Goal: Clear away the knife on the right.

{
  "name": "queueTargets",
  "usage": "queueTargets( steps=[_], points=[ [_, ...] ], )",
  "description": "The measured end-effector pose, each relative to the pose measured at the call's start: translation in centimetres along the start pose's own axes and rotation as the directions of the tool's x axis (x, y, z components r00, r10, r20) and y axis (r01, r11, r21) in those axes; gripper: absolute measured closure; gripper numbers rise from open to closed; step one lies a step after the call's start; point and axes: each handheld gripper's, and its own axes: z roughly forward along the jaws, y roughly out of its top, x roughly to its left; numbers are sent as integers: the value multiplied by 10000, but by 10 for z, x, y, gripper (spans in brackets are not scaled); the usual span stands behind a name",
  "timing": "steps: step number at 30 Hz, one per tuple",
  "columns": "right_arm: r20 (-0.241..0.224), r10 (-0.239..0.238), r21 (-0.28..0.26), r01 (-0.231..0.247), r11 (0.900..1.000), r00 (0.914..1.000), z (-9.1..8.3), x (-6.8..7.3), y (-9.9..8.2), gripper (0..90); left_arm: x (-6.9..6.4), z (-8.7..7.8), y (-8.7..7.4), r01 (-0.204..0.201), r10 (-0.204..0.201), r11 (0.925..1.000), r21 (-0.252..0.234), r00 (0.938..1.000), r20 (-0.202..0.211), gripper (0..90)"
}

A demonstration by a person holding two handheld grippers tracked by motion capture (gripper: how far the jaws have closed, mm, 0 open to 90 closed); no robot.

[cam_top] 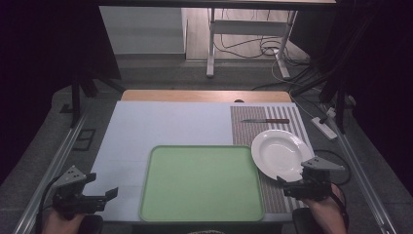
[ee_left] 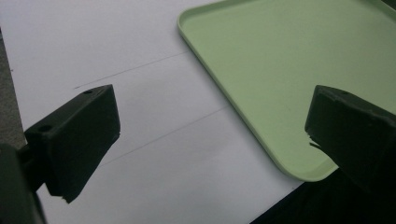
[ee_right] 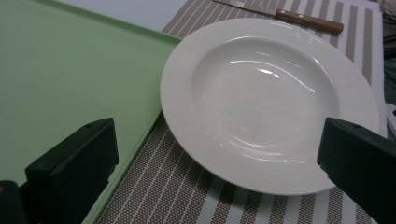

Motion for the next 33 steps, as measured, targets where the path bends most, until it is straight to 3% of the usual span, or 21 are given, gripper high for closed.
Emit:
queueTargets(
  steps=[8, 18, 29, 33],
  points=[
    [-27, -136, 238, 137, 9996, 9999, 2, 1, 1, 0, -2, 1, 0, -107, 109, 9999, 129, 9998, -139, 29],
    [-387, 1, 367, 13, 9993, 9993, 4, -1, 1, 0, -1, 1, 0, -41, 42, 9999, 121, 10000, -88, 29],
    [-796, -546, 864, 614, 9944, 9953, 9, 4, 4, 0, -2, 1, 1, -165, 166, 9998, 137, 9998, -67, 29],
    [-946, -215, 567, 270, 9980, 9953, 11, 4, 8, 1, -3, 1, 1, -194, 195, 9997, 133, 9998, -71, 29]
  ],
)
